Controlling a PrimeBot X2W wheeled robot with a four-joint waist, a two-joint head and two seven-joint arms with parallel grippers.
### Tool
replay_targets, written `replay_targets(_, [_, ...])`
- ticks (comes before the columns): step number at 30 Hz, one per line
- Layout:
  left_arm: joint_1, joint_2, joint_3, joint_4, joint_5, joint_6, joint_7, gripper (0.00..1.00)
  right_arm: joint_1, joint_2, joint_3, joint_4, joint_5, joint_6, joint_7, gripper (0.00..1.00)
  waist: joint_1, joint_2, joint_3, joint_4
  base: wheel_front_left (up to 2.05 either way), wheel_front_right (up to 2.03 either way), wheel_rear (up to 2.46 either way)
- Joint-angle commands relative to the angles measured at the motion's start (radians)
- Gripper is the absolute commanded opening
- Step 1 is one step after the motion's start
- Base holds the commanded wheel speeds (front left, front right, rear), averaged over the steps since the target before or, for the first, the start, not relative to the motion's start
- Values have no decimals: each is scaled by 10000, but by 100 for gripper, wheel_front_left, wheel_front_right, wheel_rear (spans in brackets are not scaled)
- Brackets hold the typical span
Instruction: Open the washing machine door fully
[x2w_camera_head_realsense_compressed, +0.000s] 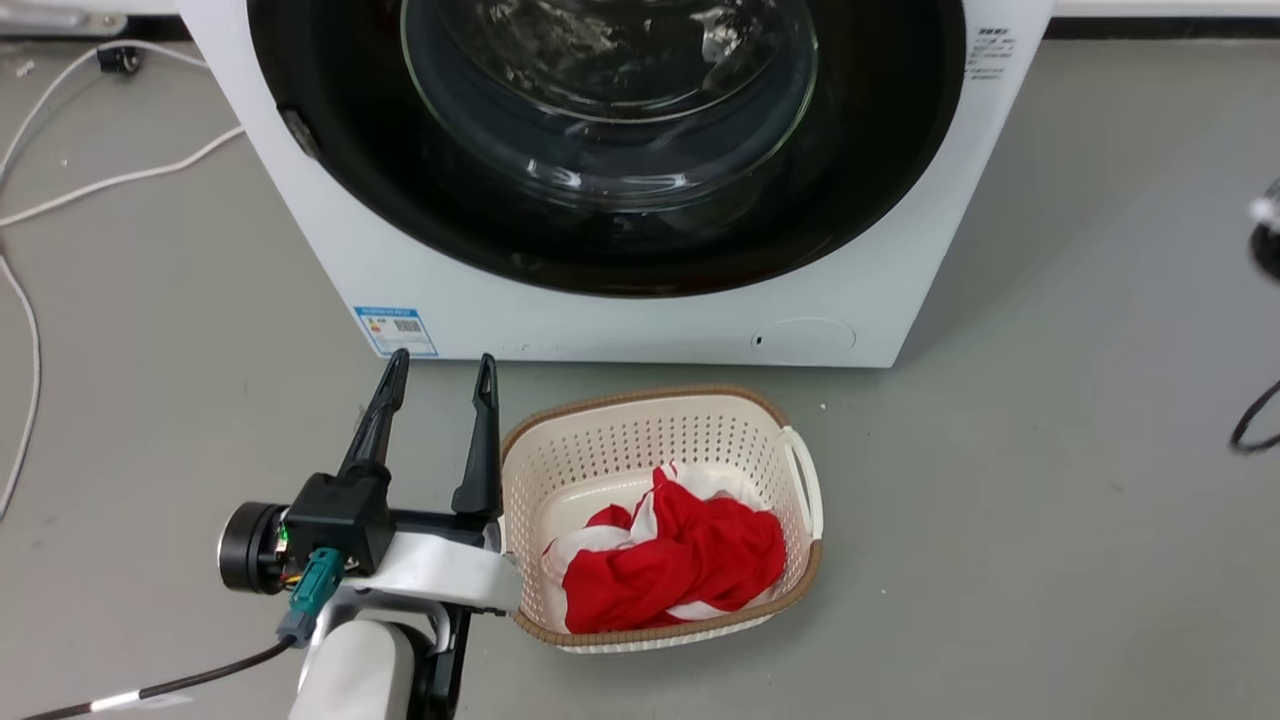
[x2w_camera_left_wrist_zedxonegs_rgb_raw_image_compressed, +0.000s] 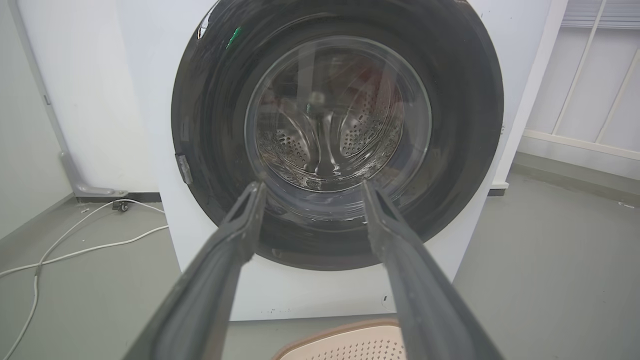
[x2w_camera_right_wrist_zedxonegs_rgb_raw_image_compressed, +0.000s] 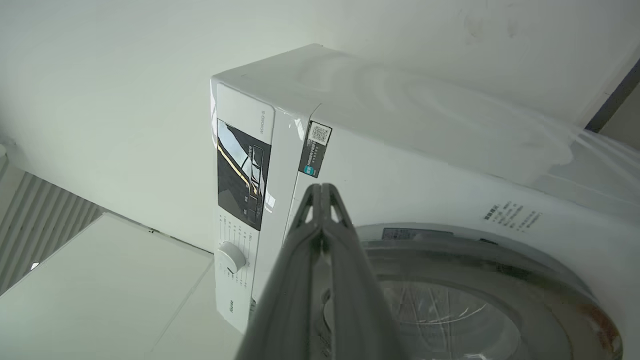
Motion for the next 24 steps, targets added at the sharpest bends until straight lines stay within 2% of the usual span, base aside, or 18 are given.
replay_targets(1, [-156, 1, -41, -48, -16, 42, -26, 100, -505, -194, 153, 275, -126, 0, 196, 0, -1, 0, 260, 145, 0, 0, 0])
replay_targets(5, [-434, 1, -109, -160, -63, 106, -26, 100, -2247, -794, 866, 1615, -727, 0, 916, 0, -1, 0, 682, 253, 0, 0, 0])
replay_targets(9, [-658, 1, -135, -288, -29, 155, -26, 100, -3834, -1036, 1615, 2716, -1423, 0, 1696, 0, -1, 0, 1114, 342, 0, 0, 0])
replay_targets(15, [-1010, 1, -178, -451, 56, 128, -26, 100, -5562, -878, 2574, 4003, -2369, 0, 2875, 0, -1, 0, 1740, 478, 0, 0, 0])
replay_targets(21, [-1284, 1, -201, -535, 88, 152, -26, 100, -6369, -618, 3148, 4452, -2948, 0, 3765, 0, -1, 0, 2263, 590, 0, 0, 0])
replay_targets(24, [-1437, 1, -271, -570, 61, 162, -26, 100, -6577, -538, 3315, 4553, -3164, 0, 3853, 0, -1, 0, 2474, 693, 0, 0, 0])
